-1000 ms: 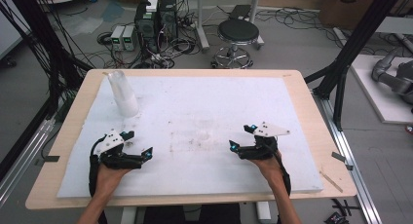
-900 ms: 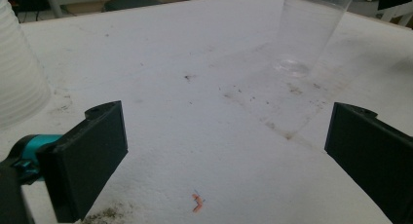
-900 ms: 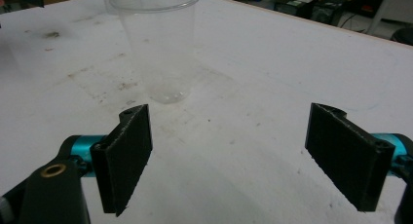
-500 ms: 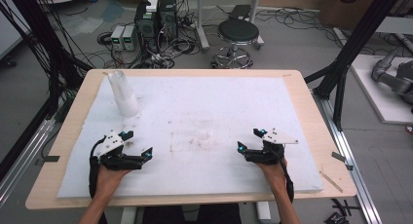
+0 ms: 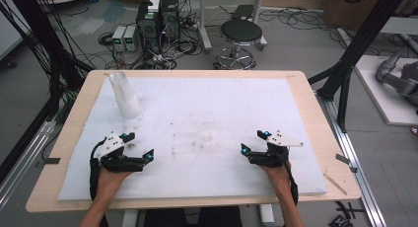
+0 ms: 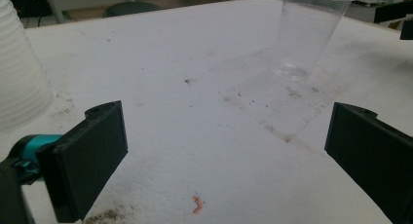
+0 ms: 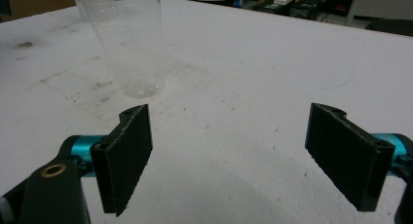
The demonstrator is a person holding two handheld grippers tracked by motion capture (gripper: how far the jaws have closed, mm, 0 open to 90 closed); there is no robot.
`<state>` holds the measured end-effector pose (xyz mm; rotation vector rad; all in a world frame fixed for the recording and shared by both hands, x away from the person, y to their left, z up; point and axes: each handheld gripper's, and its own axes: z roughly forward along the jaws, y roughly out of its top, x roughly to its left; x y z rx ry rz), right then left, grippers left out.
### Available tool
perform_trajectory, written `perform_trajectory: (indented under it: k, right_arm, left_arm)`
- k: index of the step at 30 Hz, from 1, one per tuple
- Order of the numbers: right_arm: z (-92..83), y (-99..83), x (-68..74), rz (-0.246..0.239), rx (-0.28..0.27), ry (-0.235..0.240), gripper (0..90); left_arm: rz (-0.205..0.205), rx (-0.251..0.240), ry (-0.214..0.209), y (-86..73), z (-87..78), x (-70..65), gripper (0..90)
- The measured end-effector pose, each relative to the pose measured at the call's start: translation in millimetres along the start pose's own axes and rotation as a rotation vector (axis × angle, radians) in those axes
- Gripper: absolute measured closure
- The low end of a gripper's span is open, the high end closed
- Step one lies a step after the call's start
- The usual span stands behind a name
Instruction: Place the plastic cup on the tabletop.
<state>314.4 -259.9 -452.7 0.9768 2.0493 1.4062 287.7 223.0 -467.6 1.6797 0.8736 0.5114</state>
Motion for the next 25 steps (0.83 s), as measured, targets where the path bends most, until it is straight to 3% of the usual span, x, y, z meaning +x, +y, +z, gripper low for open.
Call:
perform_trajectory:
  k: [15,25]
  right_arm:
    - [1.1,0.1,0.4,-0.005,0.011,-0.006,17.3]
    - [-1.7,-1.1,2.8,-0.031,-0.010,0.003,17.4]
  left_arm:
    - [0.004,-0.004,-0.015,-0.2,-0.7,0.6,1.7]
    - [-0.014,0.007,-0.028,0.3,0.7,2.4,1.8]
